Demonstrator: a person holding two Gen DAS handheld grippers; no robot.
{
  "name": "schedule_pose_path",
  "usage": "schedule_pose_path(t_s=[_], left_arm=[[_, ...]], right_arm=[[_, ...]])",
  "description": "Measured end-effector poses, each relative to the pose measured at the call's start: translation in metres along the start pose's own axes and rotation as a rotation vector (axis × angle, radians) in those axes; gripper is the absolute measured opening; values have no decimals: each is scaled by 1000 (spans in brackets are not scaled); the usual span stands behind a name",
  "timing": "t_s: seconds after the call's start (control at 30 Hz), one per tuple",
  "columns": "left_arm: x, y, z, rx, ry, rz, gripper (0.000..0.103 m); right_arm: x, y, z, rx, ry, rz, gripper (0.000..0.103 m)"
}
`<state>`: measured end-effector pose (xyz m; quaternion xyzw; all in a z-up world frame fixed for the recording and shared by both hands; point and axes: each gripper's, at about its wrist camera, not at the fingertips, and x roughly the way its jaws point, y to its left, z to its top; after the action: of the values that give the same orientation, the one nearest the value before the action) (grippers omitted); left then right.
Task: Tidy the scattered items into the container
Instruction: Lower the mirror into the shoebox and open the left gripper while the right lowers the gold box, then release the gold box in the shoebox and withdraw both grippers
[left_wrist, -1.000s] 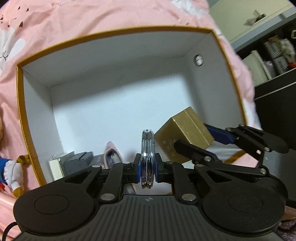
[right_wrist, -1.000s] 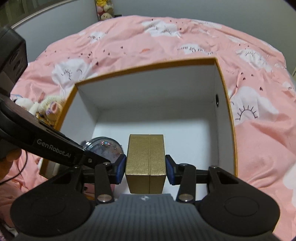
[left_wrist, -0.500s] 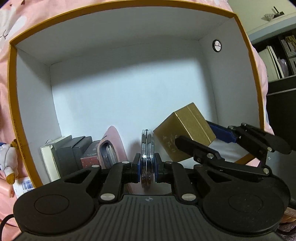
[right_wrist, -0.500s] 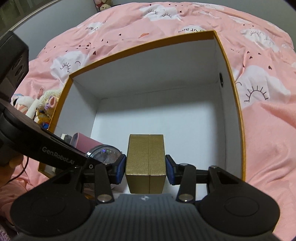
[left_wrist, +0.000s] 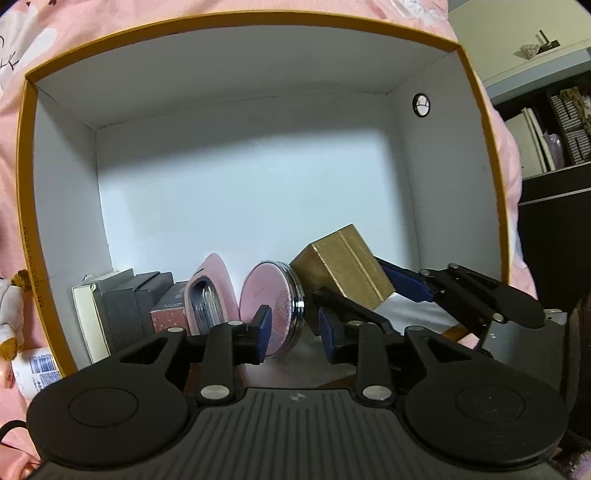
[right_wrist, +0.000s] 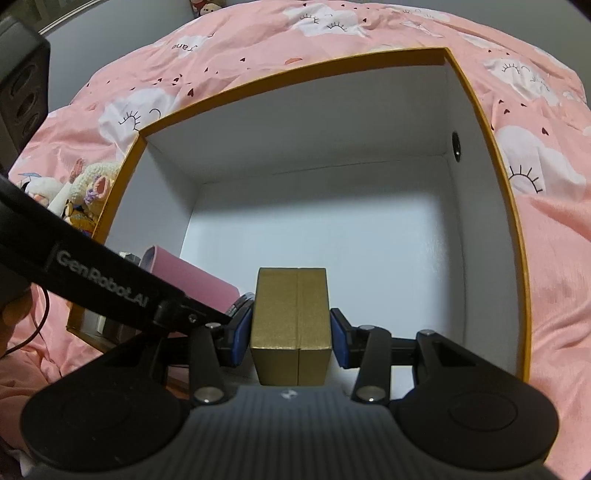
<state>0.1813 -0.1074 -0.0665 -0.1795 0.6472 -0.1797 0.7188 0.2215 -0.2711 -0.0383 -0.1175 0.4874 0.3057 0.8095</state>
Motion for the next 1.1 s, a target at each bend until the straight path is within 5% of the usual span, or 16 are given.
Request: schedule_pose_path(t_s=[0.3,0.4,0.83,1.1], left_arm=[[-50,16,-9,25,-98,-64,44],[-60,16,-7,45,-141,-17,59],[-85,43,-28,2,-246,43,59],[-94,72,-45,-45,-275,49,59]], right_arm=[[5,3,3,31,11,34,47],[6,7,4,27,7,28,47],[14,27,9,-43,48,-18,48],[4,20,14,48,77,57,49]])
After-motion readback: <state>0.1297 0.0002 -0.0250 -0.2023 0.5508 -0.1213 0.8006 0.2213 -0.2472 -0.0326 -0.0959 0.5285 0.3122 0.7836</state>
